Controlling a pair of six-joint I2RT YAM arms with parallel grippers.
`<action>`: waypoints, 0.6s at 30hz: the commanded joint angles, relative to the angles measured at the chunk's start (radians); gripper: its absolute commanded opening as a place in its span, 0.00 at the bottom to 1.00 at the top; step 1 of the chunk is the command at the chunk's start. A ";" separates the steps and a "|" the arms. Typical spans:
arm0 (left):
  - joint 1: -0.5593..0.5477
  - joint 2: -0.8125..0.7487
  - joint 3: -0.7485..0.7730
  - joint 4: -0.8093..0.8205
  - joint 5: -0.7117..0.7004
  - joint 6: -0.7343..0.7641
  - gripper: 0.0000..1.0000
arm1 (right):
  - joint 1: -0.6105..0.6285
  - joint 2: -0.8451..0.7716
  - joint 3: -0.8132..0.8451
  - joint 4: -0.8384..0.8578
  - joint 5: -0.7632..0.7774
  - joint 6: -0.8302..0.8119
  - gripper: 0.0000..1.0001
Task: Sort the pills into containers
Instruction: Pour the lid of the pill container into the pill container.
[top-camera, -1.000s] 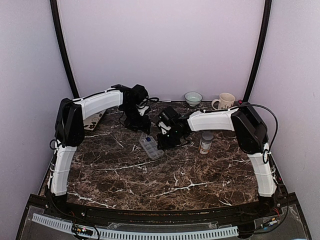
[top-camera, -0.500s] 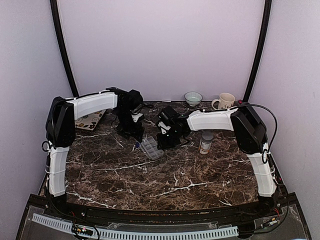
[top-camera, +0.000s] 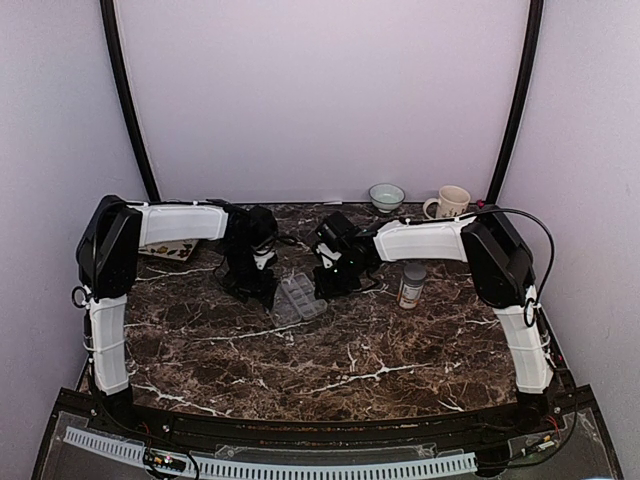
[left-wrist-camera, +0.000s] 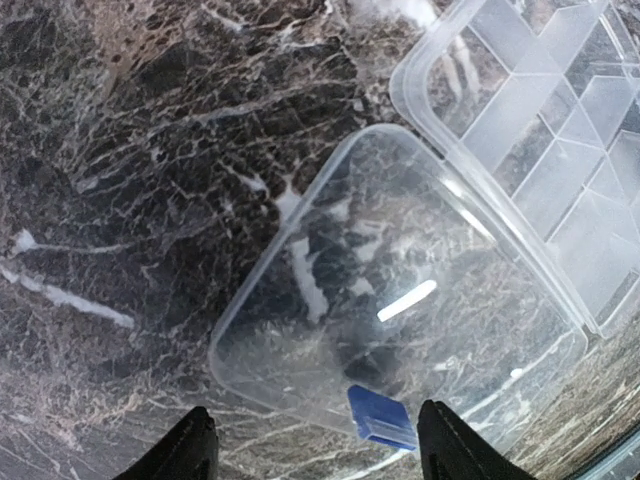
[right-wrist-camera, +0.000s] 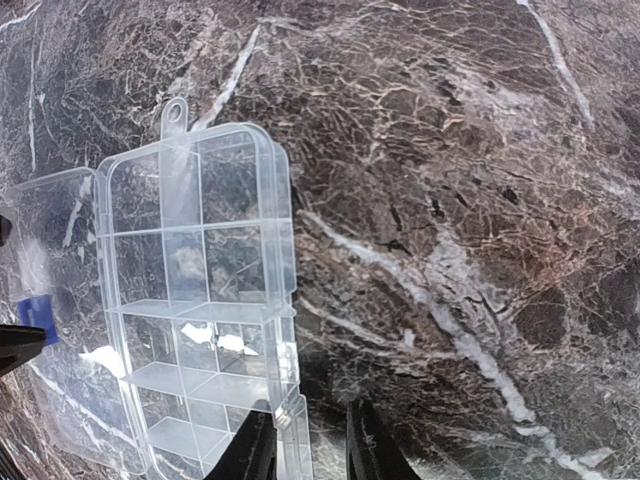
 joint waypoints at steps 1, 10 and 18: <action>-0.006 -0.054 -0.064 0.098 -0.021 -0.037 0.71 | -0.008 0.085 -0.016 -0.073 0.034 -0.003 0.26; -0.008 -0.029 -0.102 0.177 -0.045 -0.050 0.71 | -0.008 0.091 -0.011 -0.078 0.032 -0.006 0.26; -0.008 -0.013 -0.129 0.196 -0.089 -0.039 0.71 | -0.009 0.089 -0.015 -0.082 0.033 -0.006 0.26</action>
